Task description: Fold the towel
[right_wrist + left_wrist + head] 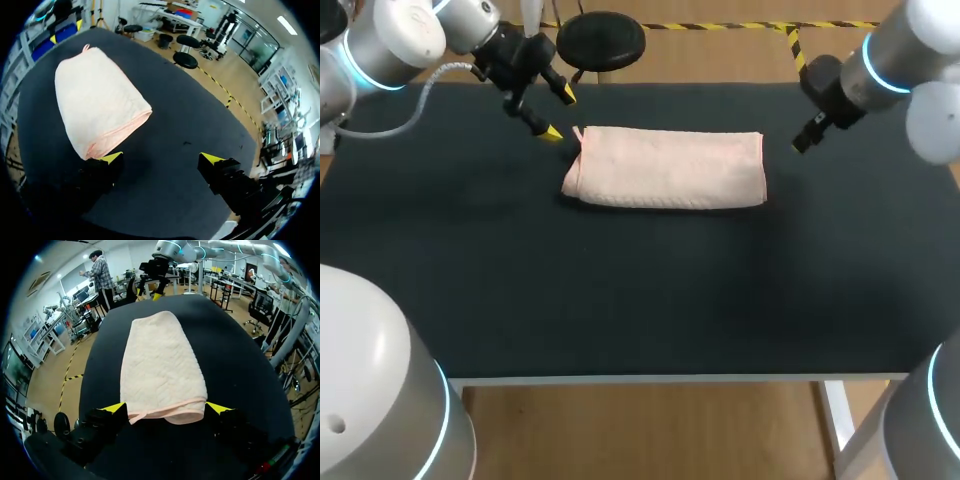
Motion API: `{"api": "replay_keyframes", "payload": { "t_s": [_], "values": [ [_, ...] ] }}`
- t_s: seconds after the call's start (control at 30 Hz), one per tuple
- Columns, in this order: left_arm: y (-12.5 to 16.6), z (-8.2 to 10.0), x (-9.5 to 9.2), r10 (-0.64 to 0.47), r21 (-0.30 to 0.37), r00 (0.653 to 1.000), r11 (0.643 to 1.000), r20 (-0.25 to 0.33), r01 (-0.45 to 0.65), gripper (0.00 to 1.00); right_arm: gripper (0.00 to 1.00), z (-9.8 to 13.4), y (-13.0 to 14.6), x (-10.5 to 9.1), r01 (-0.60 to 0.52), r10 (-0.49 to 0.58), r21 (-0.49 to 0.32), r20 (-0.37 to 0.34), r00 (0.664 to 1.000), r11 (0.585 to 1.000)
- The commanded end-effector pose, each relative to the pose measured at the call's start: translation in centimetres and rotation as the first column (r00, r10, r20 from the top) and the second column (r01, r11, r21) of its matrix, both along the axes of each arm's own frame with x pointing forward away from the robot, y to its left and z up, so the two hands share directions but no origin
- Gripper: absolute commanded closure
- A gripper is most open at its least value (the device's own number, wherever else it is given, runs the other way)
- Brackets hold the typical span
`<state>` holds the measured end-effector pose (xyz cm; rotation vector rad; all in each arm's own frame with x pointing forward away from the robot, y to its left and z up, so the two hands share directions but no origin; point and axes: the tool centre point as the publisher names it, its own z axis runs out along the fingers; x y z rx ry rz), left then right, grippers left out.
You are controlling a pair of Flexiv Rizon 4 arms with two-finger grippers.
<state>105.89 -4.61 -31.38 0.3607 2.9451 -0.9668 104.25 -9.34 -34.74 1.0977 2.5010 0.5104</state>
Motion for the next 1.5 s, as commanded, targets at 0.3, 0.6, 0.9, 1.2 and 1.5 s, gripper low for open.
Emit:
{"api": "replay_keyframes", "payload": {
  "t_s": [0.3, 0.6, 0.9, 1.2, 1.5],
  "values": [
    [0.0, -0.1, 0.1, -0.001, -0.001, 1.0, 1.0, 0.0, 0.001, 0.0, 0.0, 0.8, 0.7, 0.2, 0.069, -0.088, 0.382, 0.031, 0.996, 0.922],
    [0.0, -0.1, 0.1, -0.001, -0.001, 1.0, 1.0, 0.0, 0.001, 0.0, 0.0, 1.3, 1.4, 0.3, -0.066, 0.064, 0.243, 0.018, 0.998, 0.968],
    [0.0, -0.1, 0.1, -0.001, -0.001, 1.0, 1.0, 0.0, 0.001, 0.0, 0.0, 0.8, 1.1, 0.5, 0.134, -0.123, 0.498, -0.055, 0.991, 0.857],
    [0.0, -0.1, 0.1, -0.001, -0.001, 1.0, 1.0, 0.0, 0.001, 0.0, 0.0, -1.5, 2.8, -0.1, 0.331, -0.134, 0.691, -0.325, 0.936, 0.643],
    [0.0, -0.1, 0.1, -0.001, -0.001, 1.0, 1.0, 0.0, 0.001, 0.0, 0.0, -2.5, 3.6, -0.2, 0.327, 0.046, 0.663, -0.479, 0.876, 0.673]
  ]
}}
